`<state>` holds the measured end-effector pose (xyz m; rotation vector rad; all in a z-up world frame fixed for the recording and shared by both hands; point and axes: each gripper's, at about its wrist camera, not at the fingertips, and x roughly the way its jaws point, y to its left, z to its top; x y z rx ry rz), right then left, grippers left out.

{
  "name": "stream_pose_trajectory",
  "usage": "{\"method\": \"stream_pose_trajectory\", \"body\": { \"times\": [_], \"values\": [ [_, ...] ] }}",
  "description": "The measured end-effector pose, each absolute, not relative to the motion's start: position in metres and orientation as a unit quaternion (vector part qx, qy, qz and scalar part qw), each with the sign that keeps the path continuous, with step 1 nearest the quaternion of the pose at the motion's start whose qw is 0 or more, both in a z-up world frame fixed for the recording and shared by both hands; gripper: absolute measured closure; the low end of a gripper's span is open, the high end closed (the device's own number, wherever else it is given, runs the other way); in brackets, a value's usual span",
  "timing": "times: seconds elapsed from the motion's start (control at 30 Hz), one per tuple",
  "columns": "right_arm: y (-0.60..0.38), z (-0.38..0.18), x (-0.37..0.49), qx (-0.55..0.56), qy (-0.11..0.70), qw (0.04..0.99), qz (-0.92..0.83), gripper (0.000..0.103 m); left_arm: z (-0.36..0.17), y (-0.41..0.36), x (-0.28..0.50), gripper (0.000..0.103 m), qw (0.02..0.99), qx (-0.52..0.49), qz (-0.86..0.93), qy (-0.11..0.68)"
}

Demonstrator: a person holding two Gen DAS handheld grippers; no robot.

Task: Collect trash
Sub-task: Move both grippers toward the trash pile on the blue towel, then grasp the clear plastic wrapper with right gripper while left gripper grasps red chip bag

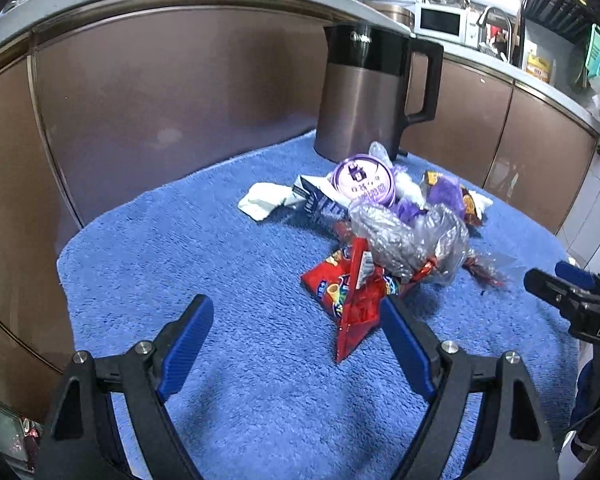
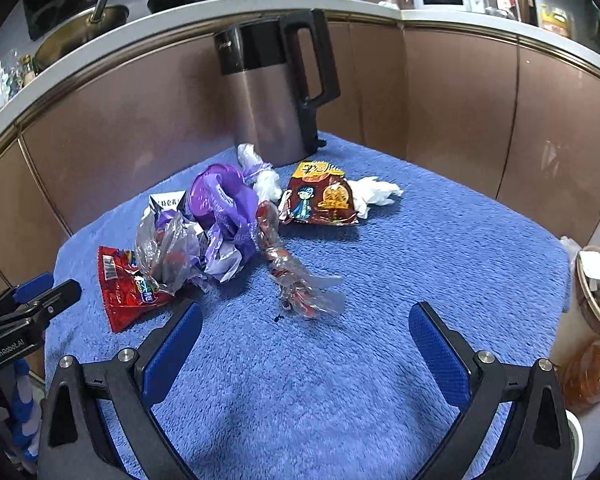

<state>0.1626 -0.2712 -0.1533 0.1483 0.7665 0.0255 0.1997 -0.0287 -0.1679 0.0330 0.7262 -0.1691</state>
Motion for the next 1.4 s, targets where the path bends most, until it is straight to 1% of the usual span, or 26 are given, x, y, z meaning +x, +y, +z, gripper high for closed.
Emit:
{"method": "stream_pose_trajectory", "body": {
  "times": [0.27, 0.33, 0.57, 0.87, 1.03, 1.27, 1.4],
  "values": [
    [-0.271, -0.162, 0.187, 0.051, 0.401, 0.914, 0.033, 0.006, -0.181, -0.042, 0.213, 0.019, 0.921, 0.035, -0.089, 0.377],
    [-0.272, -0.165, 0.193, 0.048, 0.408, 0.911, 0.037, 0.01, -0.183, -0.044, 0.215, 0.019, 0.92, 0.04, -0.09, 0.38],
    [-0.272, -0.18, 0.212, 0.05, 0.431, 0.9, 0.047, 0.013, -0.189, -0.052, 0.226, 0.019, 0.913, 0.052, -0.102, 0.392],
    [-0.269, -0.193, 0.226, 0.038, 0.453, 0.889, 0.055, 0.024, -0.198, -0.059, 0.232, 0.02, 0.905, 0.061, -0.108, 0.407],
    [-0.267, -0.198, 0.231, 0.035, 0.461, 0.885, 0.058, 0.033, -0.2, -0.062, 0.232, 0.02, 0.902, 0.069, -0.11, 0.411],
    [-0.265, -0.201, 0.235, 0.029, 0.461, 0.885, 0.055, 0.039, -0.202, -0.064, 0.234, 0.029, 0.899, 0.073, -0.113, 0.416],
    [-0.265, -0.202, 0.239, 0.027, 0.459, 0.886, 0.052, 0.044, -0.202, -0.064, 0.232, 0.03, 0.899, 0.075, -0.113, 0.417]
  ]
}}
